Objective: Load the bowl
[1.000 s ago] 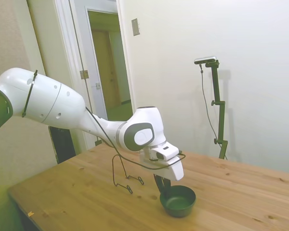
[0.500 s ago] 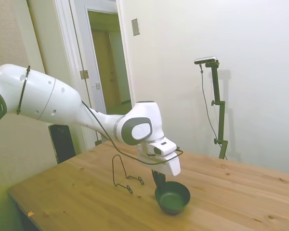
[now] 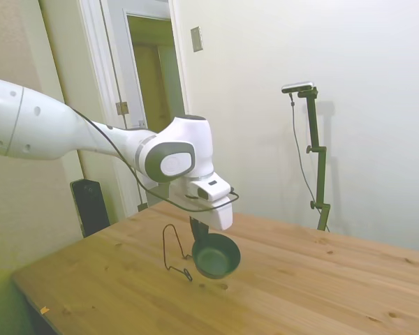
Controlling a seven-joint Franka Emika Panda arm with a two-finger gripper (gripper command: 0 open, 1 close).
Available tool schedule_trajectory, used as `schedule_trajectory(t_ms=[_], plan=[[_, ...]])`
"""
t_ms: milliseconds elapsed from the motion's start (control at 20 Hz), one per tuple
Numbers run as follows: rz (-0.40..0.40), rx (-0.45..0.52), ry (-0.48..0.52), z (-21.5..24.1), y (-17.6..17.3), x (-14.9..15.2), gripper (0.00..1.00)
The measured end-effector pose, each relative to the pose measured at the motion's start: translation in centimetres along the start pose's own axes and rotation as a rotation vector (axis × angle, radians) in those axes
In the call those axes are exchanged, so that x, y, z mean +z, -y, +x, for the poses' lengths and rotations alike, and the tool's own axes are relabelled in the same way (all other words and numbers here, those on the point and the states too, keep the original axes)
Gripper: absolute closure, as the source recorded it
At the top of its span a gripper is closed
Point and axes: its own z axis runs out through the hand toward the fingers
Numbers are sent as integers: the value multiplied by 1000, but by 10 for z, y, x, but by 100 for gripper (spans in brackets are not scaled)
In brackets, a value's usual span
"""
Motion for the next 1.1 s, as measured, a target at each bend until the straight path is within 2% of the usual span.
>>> schedule_trajectory(t_ms=[400,650,850,1100], plan=[[198,-60,200,-8,-8,-11,100],[342,-16,333,-4,-17,-10,100],[366,20,394,5,-15,5,100],[368,12,401,7,-4,9,100]])
